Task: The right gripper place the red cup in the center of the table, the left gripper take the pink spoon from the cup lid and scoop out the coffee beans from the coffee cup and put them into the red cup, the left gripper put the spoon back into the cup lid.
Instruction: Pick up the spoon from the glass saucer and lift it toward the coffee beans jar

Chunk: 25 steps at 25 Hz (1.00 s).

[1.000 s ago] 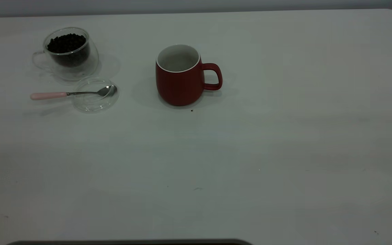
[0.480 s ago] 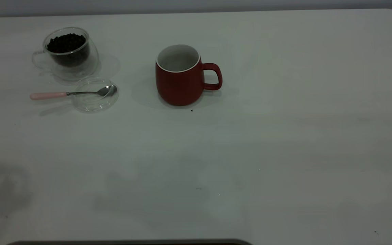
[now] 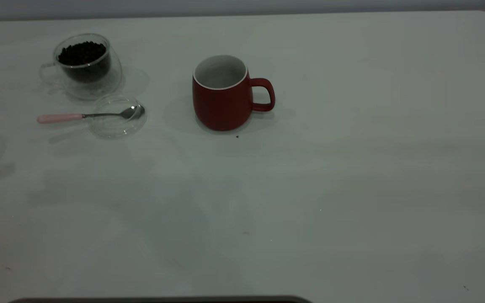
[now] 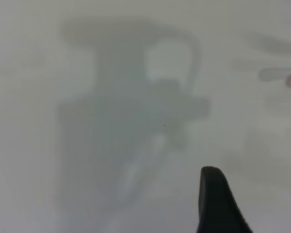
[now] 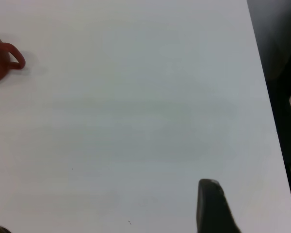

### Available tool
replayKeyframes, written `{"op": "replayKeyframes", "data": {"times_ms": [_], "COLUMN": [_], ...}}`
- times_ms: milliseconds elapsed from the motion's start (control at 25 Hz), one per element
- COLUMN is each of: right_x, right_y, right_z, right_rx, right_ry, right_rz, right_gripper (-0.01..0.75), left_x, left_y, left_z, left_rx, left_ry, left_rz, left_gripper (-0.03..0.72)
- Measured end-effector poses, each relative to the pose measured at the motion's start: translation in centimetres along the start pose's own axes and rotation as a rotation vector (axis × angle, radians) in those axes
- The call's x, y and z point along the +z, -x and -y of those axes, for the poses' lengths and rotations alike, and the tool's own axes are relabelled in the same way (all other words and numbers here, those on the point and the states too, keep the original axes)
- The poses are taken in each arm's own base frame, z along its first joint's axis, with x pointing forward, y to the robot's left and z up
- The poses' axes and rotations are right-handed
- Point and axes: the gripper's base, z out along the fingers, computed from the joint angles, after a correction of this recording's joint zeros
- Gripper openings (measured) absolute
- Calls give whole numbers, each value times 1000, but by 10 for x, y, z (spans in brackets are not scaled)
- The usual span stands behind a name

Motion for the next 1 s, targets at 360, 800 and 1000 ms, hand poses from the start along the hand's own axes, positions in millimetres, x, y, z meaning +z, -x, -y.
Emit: {"op": "replayKeyframes", "data": {"times_ms": [360,800,1000], "right_x": [0,0,0], "right_y": [0,0,0], "right_z": [0,0,0], "right_rx": [0,0,0], "right_ry": [0,0,0], "right_rz": [0,-1,-1], "right_gripper": [437,436,436], "left_x": [80,138,149], "left_y": [28,30,28], "left_z": [-41,-58,-47], "left_rx": [114,20,49], "left_ry": [-320,-749,-774], "left_rz": [-250,-161,-146], "left_gripper": [445,456,572]}}
